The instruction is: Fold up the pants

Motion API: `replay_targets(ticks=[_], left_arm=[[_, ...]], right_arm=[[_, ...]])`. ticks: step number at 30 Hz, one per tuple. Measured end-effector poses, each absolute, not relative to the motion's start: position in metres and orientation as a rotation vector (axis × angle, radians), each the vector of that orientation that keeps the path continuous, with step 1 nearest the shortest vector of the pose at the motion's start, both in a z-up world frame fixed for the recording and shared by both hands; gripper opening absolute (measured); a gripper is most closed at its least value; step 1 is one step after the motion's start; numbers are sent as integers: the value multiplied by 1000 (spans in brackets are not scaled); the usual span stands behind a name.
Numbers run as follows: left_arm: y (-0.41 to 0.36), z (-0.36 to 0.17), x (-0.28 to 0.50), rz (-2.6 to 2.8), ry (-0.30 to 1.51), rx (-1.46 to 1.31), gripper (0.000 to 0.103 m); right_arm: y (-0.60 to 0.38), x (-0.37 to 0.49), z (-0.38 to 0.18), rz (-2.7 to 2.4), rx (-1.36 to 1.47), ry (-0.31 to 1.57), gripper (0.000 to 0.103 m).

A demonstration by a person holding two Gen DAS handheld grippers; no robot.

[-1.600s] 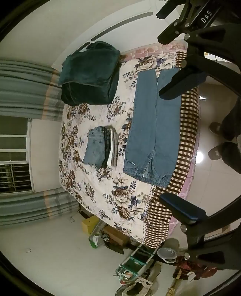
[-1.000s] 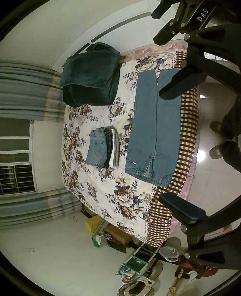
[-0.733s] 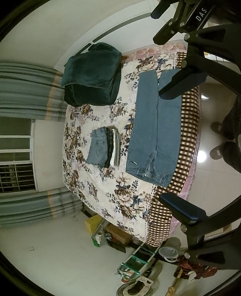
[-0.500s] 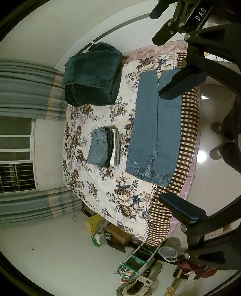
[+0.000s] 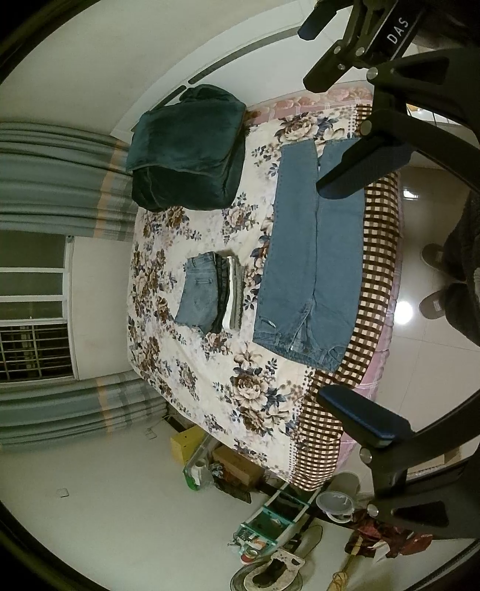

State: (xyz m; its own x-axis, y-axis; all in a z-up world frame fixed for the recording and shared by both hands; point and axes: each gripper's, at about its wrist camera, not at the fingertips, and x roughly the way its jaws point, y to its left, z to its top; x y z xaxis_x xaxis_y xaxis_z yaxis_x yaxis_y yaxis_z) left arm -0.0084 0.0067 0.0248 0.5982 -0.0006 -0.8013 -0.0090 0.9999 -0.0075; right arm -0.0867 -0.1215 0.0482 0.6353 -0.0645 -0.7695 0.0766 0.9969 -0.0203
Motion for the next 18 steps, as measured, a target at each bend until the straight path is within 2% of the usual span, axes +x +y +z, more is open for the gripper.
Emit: replay_targets(ticks=[18], left_arm=[[5, 28, -3, 6, 928, -10, 103]], right_arm=[[-122, -86, 49, -76, 13, 878, 103]])
